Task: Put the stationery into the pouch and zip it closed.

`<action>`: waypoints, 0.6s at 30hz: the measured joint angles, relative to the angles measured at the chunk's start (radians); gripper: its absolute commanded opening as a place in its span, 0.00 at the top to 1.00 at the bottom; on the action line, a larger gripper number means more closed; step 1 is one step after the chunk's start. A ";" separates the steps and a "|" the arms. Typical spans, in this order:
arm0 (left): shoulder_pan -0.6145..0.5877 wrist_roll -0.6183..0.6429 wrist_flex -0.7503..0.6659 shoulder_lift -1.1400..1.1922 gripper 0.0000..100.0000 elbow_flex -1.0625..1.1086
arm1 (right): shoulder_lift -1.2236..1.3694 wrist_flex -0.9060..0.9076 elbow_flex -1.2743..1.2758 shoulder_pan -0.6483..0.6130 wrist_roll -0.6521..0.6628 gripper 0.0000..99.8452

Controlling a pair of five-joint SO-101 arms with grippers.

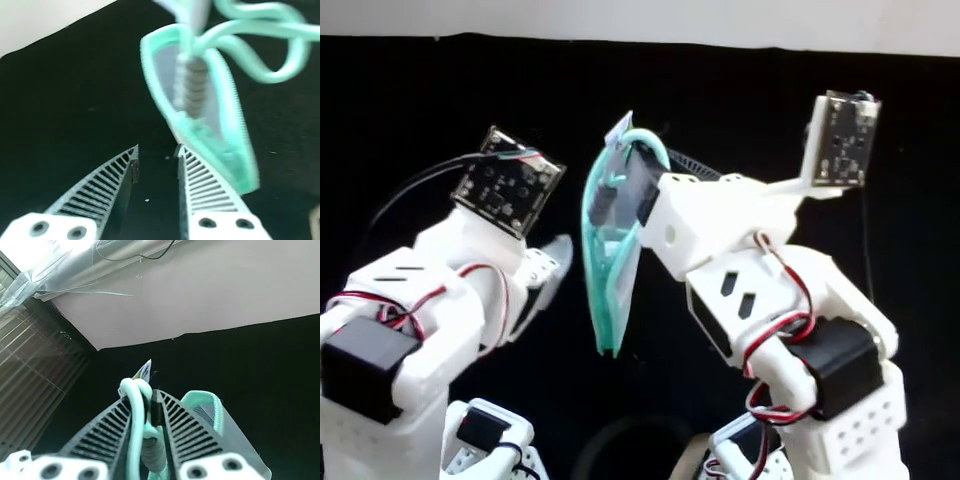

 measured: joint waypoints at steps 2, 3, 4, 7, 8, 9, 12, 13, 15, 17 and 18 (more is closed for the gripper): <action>0.026 0.028 0.000 0.000 0.85 0.000 | 0.002 -0.023 0.014 0.000 0.000 0.99; 0.037 0.038 0.000 0.000 0.85 0.000 | 0.002 -0.031 0.018 0.000 0.000 0.99; 0.046 0.044 0.000 0.000 0.85 0.000 | 0.002 -0.034 0.020 0.000 0.000 0.99; 0.055 0.052 0.000 0.000 0.85 0.000 | 0.002 -0.040 0.020 0.000 0.000 0.99; 0.055 0.052 0.000 0.000 0.85 -0.008 | 0.002 -0.040 0.020 0.000 0.000 0.99; 0.055 0.052 0.000 0.000 0.85 -0.017 | 0.002 -0.040 0.020 0.000 0.000 0.99; 0.058 0.052 0.012 0.000 0.85 -0.064 | 0.002 -0.040 0.026 0.000 0.000 0.99; 0.060 0.052 0.021 0.000 0.85 -0.084 | 0.002 -0.040 0.026 0.000 0.000 0.99; 0.075 0.052 0.038 0.000 0.85 -0.124 | 0.002 -0.040 0.026 0.000 0.000 0.99; 0.103 0.054 0.051 -0.008 0.85 -0.144 | 0.002 -0.040 0.026 0.000 0.000 0.99; 0.120 0.064 0.054 -0.009 0.85 -0.147 | 0.002 -0.040 0.026 0.000 0.000 0.99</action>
